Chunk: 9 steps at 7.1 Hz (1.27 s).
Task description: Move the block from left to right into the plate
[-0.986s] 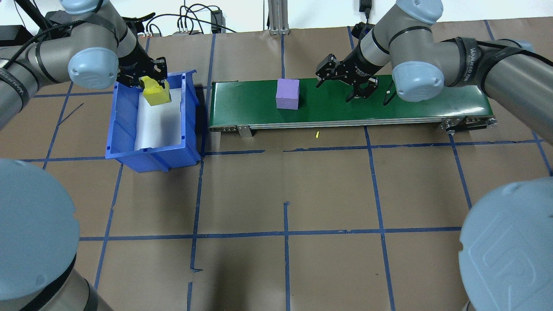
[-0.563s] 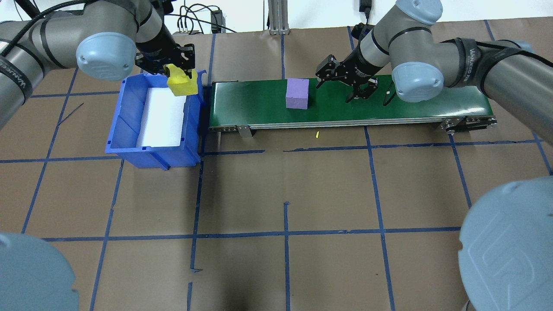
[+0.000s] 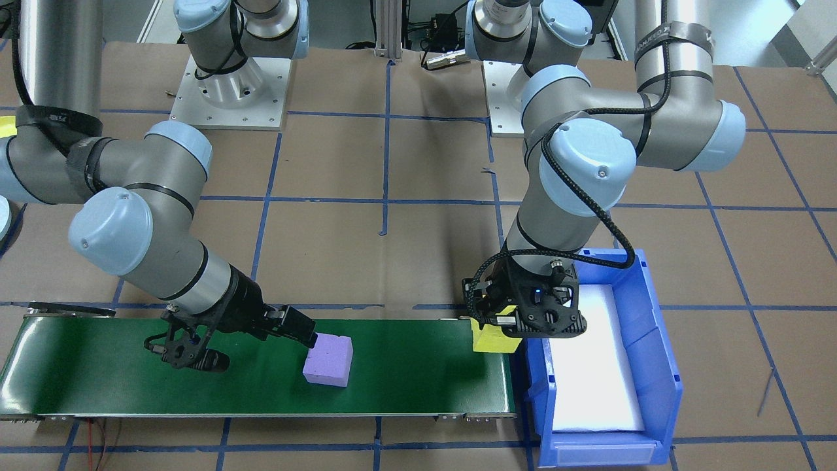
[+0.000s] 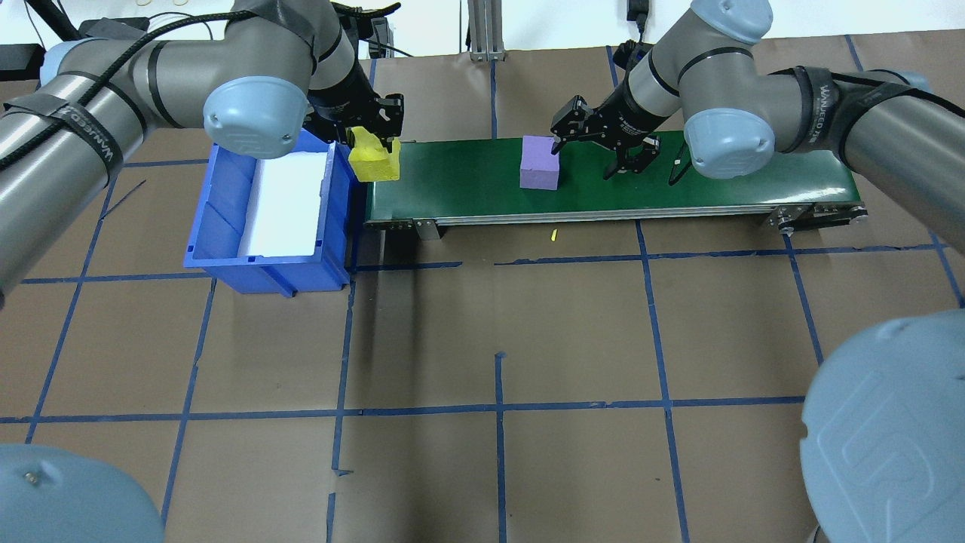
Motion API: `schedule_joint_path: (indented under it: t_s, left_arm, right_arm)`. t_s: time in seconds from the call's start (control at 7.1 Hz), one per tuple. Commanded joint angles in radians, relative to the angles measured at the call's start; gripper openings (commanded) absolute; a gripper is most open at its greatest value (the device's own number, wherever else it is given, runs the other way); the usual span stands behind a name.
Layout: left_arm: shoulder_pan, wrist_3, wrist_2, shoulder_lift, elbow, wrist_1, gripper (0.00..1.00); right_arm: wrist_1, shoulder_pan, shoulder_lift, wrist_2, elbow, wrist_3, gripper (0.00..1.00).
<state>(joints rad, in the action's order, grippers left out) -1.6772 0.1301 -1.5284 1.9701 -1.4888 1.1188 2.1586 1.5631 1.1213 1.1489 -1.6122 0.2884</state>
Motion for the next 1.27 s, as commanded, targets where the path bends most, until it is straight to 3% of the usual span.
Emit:
schedule_joint_path:
  t_s: [0.0,0.14,0.7,0.85,0.99,1.13]
  left_arm:
    - [-0.019,0.005,0.005,0.081,-0.007,-0.092,0.34]
    - [-0.019,-0.001,-0.004,0.095,-0.01,-0.111,0.46]
    - [-0.018,-0.006,-0.006,0.104,-0.027,-0.128,0.64]
    - [-0.018,-0.006,-0.007,0.107,-0.031,-0.128,0.87]
    - [-0.018,-0.001,-0.007,0.102,-0.027,-0.128,1.0]
    - [-0.018,0.002,-0.007,0.07,-0.01,-0.119,1.0]
  right_arm:
    - [0.0,0.0,0.0,0.0,0.0,0.0,1.0]
    - [0.0,0.0,0.0,0.0,0.0,0.0,1.0]
    - [0.021,-0.001,-0.027,0.003,0.011,-0.04,1.0]
    - [0.023,-0.002,-0.037,0.005,0.012,-0.04,1.0]
    - [0.038,-0.002,-0.043,0.011,0.012,-0.043,1.0]
    - [0.07,-0.003,-0.06,0.046,0.011,-0.104,0.89]
